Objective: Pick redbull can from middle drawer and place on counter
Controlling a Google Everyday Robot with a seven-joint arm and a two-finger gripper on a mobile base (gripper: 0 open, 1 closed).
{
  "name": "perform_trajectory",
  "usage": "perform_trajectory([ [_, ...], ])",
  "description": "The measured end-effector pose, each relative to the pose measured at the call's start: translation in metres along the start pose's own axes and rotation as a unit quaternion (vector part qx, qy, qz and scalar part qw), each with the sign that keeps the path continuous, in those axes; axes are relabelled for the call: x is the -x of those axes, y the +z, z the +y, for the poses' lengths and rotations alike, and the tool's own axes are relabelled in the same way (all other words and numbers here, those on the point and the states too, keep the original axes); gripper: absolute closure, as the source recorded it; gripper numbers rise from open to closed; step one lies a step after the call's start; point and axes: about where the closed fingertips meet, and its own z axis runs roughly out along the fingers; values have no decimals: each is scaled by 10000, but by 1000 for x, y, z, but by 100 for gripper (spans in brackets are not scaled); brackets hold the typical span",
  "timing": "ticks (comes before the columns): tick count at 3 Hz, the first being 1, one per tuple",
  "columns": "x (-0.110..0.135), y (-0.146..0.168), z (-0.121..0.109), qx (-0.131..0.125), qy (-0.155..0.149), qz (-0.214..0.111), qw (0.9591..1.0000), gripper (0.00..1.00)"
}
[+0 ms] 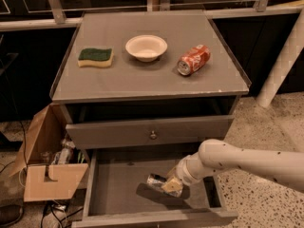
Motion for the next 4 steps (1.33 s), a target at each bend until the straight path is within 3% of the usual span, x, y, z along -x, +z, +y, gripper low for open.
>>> perform_trajectory([
  [1,6,-41,18,-207,-53,-95,9997,100],
  [3,19,-58,22,-207,-199,-88,9995,100],
  [4,56,-98,36,-177,-616,-118,9979,100],
])
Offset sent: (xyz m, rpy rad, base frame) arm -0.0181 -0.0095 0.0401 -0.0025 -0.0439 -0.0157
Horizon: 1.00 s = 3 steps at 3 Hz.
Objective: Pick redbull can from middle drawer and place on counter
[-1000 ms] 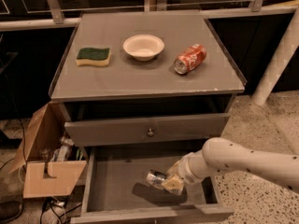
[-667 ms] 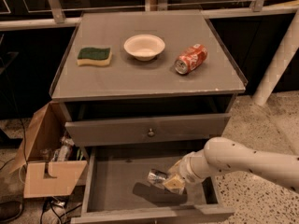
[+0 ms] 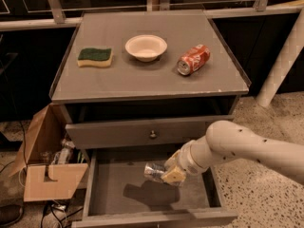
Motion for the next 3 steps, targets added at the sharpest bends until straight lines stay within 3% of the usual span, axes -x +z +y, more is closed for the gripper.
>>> perform_trajectory([
  [1,29,-27,6,16,-332,-102,9994,100],
  [2,30,-28,7,24,-349,-97,9993,100],
  [3,46,-39,3,11,-519,-165,9985,100],
])
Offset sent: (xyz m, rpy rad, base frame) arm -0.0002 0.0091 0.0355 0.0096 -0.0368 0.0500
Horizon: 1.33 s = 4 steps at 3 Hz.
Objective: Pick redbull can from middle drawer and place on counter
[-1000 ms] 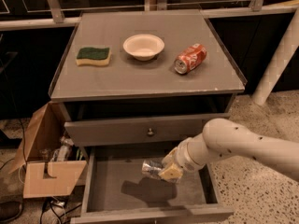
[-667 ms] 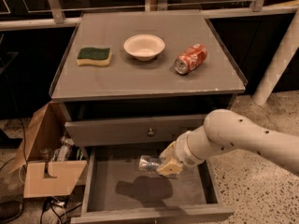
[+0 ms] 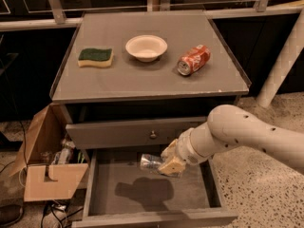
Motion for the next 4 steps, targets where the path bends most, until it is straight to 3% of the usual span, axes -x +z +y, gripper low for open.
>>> perform_trajectory([
  [2,69,-45,-7,-147,-741,-354,9965,100],
  [4,78,-51,-11,-131,-807,-446,9957,100],
])
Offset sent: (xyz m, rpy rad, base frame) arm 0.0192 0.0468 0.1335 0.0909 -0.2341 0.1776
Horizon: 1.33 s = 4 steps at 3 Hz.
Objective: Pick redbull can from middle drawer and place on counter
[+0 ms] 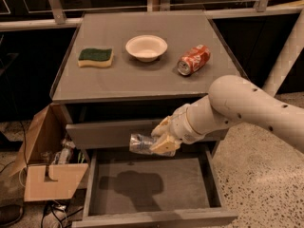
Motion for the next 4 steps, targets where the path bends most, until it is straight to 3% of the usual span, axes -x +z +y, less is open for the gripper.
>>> perform_trajectory([
  [1,49,-29,-12,-55,-477,-110,9988,100],
  [2,82,-49,-21,-141,-818,-121,9965,100],
  [3,83,-49,-21,-142,-821,-121,9964,100],
  [4,107,-65,-41,-252,-1114,-96,9934,100],
])
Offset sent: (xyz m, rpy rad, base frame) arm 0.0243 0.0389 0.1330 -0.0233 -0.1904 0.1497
